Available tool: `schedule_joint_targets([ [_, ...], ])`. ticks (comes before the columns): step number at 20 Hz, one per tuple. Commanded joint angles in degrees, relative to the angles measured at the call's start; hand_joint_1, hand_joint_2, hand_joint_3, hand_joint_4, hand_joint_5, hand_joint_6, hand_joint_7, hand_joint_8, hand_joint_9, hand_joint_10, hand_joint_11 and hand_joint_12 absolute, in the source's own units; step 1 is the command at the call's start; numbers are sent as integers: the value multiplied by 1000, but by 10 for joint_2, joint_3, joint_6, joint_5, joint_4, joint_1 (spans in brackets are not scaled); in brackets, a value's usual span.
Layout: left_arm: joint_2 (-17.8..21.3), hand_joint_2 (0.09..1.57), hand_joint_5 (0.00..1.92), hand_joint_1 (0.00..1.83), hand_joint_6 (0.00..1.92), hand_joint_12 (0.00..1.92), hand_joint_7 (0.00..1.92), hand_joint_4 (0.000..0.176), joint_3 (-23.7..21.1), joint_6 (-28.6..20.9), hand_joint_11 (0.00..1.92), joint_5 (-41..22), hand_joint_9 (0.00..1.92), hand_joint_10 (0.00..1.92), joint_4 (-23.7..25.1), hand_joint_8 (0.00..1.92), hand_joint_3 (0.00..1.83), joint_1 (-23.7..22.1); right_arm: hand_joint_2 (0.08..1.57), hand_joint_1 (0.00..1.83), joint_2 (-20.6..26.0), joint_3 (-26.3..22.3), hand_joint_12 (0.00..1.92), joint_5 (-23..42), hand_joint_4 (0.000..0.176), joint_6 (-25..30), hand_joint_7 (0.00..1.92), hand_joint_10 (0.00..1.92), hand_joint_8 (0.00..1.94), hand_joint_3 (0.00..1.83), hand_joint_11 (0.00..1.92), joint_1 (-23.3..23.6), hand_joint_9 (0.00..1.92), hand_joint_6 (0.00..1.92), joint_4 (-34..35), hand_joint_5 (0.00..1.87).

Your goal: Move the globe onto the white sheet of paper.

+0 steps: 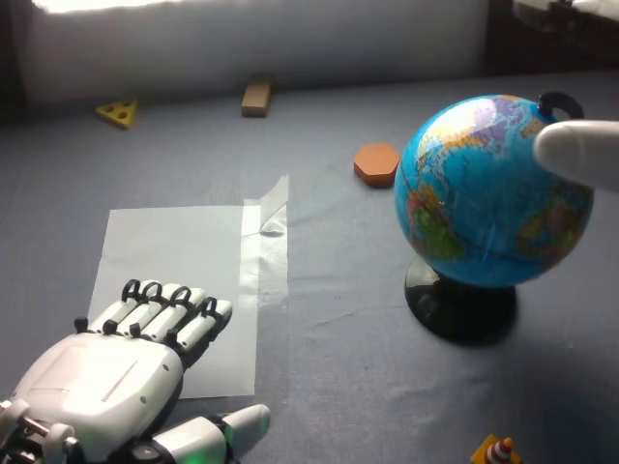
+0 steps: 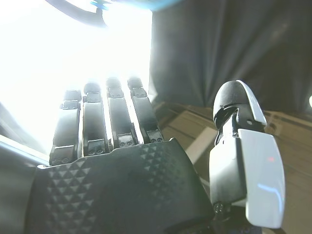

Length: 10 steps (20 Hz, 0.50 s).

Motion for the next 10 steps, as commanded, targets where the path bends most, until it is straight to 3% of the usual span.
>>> schedule_joint_targets([
  [1,2,1148,72,0,0,0,17,36,5,-6,0,-56,0,0,26,0,0,-4,1117,0,5,7,13,-58,0,4,175,1,6,10,0,0,97,4,-20,143],
  [3,7,1143,70,0,0,2,8,34,8,-12,5,-62,0,0,30,0,0,0,1120,0,8,25,15,-43,0,15,176,2,6,11,7,-10,100,8,-20,153],
  [10,17,1135,71,0,1,0,4,33,15,-49,0,-73,0,0,41,0,0,35,1120,0,32,96,26,61,0,151,182,4,5,8,0,-24,106,13,-20,172],
])
